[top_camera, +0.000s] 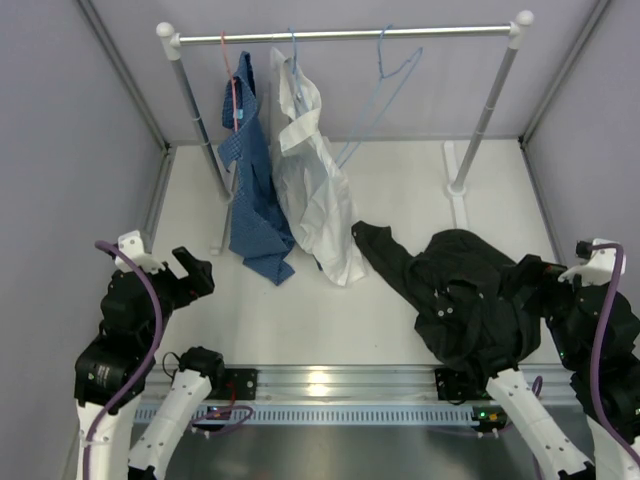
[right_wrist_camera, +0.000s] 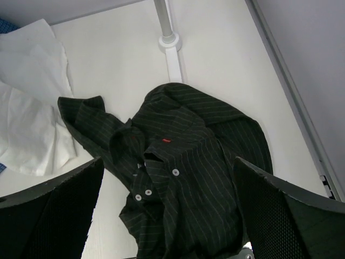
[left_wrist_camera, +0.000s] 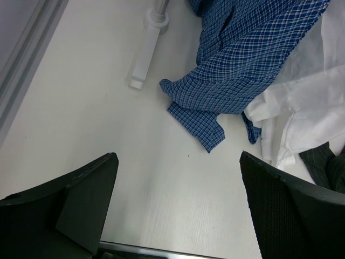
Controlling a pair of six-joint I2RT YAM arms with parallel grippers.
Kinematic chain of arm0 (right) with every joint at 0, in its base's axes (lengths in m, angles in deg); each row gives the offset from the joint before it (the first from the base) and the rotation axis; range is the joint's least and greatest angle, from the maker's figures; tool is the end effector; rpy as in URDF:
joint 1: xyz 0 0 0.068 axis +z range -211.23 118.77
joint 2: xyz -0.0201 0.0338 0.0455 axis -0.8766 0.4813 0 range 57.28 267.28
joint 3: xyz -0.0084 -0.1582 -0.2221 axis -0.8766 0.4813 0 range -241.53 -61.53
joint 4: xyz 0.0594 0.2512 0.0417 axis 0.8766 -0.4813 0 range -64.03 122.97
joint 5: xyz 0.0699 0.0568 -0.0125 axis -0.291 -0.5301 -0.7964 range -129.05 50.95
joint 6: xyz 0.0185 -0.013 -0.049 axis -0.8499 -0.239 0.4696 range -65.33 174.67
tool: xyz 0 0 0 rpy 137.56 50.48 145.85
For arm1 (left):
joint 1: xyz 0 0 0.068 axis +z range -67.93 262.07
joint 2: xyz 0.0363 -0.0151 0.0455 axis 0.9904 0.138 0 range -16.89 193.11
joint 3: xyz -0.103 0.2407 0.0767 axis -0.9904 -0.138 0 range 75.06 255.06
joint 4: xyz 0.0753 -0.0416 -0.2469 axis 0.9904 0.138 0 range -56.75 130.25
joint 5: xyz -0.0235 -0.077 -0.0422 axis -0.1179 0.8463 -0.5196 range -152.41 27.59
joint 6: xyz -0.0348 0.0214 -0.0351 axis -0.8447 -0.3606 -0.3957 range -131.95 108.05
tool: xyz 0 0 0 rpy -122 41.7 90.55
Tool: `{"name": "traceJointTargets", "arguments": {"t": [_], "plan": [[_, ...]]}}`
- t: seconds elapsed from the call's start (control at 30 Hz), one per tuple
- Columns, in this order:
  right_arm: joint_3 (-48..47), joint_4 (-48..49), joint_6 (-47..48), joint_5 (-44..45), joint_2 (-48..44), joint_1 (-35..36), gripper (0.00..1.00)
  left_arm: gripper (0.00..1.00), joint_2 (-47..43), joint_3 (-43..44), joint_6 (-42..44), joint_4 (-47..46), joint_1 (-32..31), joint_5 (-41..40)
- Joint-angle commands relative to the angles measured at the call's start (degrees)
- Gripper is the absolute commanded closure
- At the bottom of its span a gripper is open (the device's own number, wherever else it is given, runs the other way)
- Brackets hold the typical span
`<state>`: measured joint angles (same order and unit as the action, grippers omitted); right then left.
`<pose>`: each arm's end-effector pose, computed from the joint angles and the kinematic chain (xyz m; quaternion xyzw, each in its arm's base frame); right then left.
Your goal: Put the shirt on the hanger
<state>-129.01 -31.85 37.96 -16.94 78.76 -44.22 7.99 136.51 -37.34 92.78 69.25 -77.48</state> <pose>0.0064 -0.0121 0.3936 0.1095 0.7983 0.0164 0.5919 0.0423 -0.0001 0.3765 -0.1624 0.8136 -0.0758 0.5531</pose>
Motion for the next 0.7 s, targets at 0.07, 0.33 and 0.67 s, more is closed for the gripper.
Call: {"name": "traceJointTargets", "arguments": {"t": [0.07,0.33,0.67], "plan": [[0.5,-1.0,-0.1,-2.6,2.7,0.7,0.01,0.02,0.6,-2.2,-2.6,-4.6,0.3,-0.6],[7.6,3.2,-3.0,-13.9,6.2,0.7,0.00,0.02,-2.4,-6.5,-5.1,-9.8,0.3,-4.0],[19.3,15.4,-11.7,-16.9,16.0,0.9,0.01,0.02,-4.3,-8.7,-6.3,-11.9,0.3,-1.7]]}}
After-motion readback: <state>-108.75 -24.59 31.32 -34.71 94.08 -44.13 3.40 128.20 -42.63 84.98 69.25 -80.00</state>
